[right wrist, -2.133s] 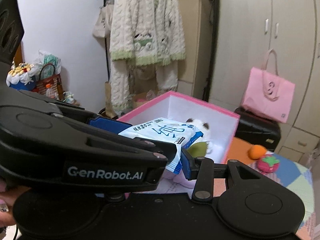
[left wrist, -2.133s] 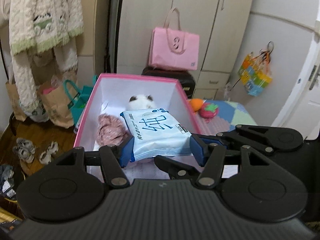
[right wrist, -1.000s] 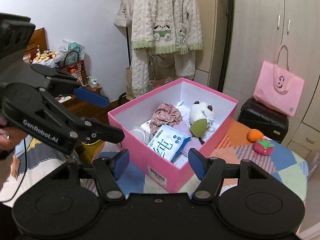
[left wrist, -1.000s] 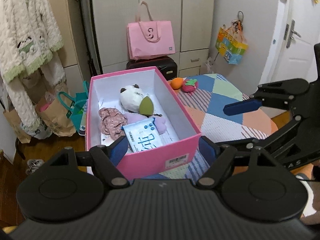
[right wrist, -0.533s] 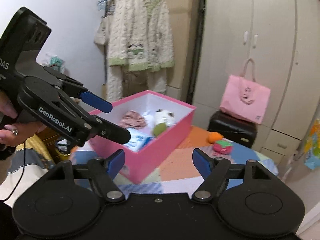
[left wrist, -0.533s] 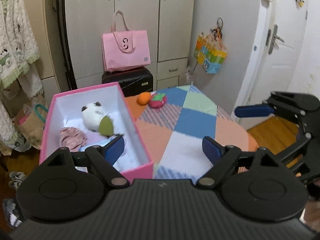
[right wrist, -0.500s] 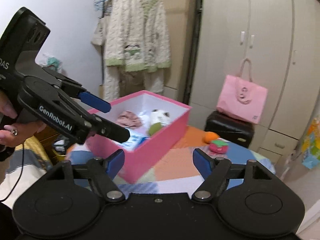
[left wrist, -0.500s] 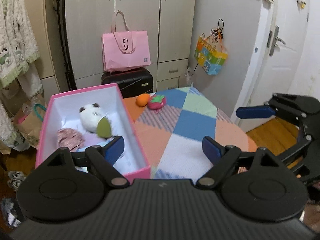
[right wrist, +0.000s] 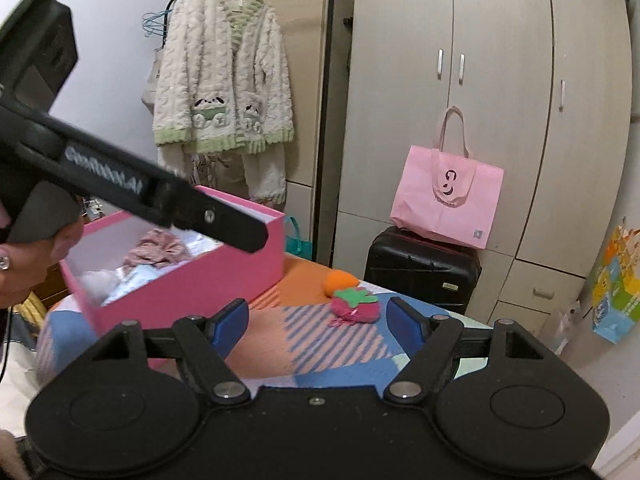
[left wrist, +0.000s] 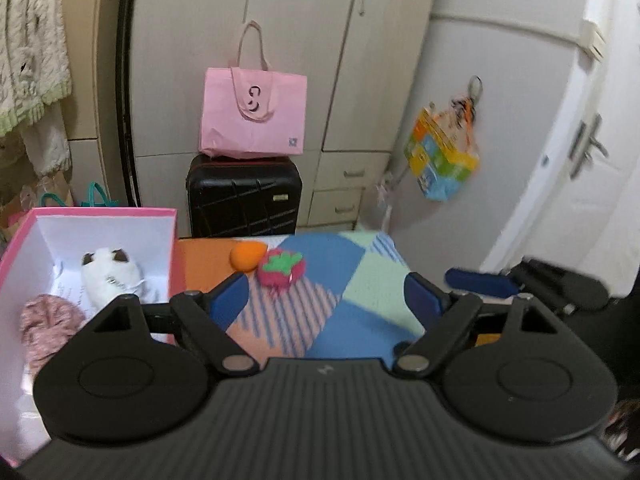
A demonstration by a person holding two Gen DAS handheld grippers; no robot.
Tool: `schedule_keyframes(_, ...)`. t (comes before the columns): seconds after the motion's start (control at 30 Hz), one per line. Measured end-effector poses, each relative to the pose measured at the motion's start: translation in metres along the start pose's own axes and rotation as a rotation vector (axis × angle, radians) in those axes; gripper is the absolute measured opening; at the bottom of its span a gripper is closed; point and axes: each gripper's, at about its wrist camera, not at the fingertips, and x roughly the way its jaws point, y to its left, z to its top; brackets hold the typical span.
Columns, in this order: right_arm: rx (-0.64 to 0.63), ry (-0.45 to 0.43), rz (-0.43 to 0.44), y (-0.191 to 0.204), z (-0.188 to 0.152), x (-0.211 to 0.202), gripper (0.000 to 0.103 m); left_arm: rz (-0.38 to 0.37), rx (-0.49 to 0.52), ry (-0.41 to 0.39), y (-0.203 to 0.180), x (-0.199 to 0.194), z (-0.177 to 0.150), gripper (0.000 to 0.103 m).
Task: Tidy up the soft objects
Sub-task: 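Move the left gripper to the orange sponge while the right gripper approaches the strawberry puff, then close the left gripper on the orange sponge while the right gripper grasps the strawberry puff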
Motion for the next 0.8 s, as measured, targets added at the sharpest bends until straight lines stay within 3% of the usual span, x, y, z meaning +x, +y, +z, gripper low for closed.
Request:
schedule_keyframes(0.13,-0.035,0.032,0.040,-0.020,-0.002,0.036,0.080,0.029,-0.067,0.007,-0.006,0.039,0.006,0.082)
schedule_keyframes(0.23,-0.034,0.040,0.087,-0.032,-0.004,0.058,0.080,-0.024,-0.200,0.054,0.004,0.067,0.002,0.082)
schedule_keyframes(0.5,-0.010,0.085,0.173,-0.054,-0.014,0.122,0.080,0.095,-0.263,0.037,0.020,0.132,0.001,0.081)
schedule_keyframes(0.8,-0.054,0.135,0.156,-0.059,-0.024,0.187,0.080,0.279,-0.296,0.090,0.046,0.197,0.015,0.080)
